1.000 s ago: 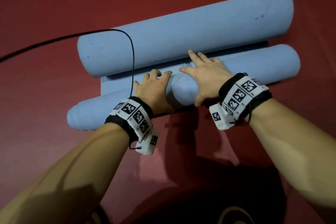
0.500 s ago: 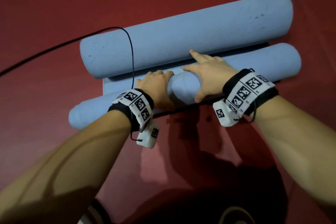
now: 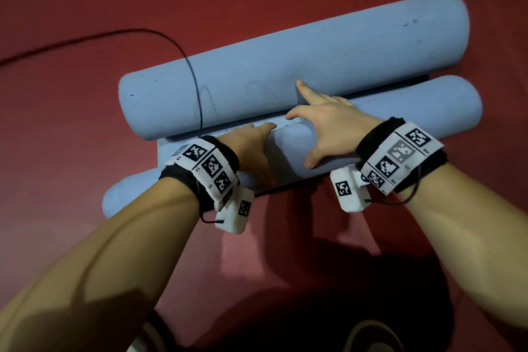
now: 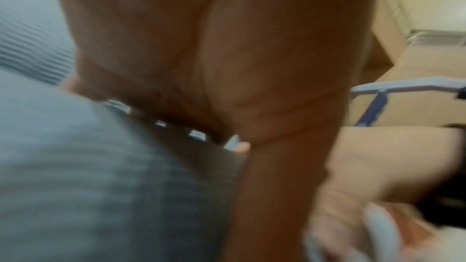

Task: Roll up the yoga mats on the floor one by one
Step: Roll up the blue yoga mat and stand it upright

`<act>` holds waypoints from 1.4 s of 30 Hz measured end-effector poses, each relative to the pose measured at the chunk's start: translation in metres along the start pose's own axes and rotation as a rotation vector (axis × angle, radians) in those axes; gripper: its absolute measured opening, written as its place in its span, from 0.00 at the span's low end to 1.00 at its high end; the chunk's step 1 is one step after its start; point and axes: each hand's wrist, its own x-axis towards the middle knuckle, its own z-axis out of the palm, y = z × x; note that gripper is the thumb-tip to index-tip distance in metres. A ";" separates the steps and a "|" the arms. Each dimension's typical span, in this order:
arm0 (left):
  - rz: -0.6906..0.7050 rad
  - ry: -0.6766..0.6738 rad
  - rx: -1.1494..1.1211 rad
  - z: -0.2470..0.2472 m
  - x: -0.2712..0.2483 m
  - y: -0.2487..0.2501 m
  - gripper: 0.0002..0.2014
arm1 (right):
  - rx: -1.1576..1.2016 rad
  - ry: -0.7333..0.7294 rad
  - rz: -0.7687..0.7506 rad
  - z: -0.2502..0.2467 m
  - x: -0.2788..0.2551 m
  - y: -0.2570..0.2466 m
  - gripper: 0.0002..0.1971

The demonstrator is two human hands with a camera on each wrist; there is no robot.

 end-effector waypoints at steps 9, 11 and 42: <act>-0.027 0.128 0.090 0.008 0.010 0.018 0.57 | 0.127 0.099 -0.035 -0.005 0.009 0.010 0.49; -0.028 0.110 0.042 0.000 0.014 0.015 0.58 | 0.153 0.181 -0.019 -0.001 0.007 0.012 0.47; -0.076 0.293 0.189 -0.013 0.024 0.021 0.59 | 0.026 0.525 0.113 0.001 0.042 0.003 0.19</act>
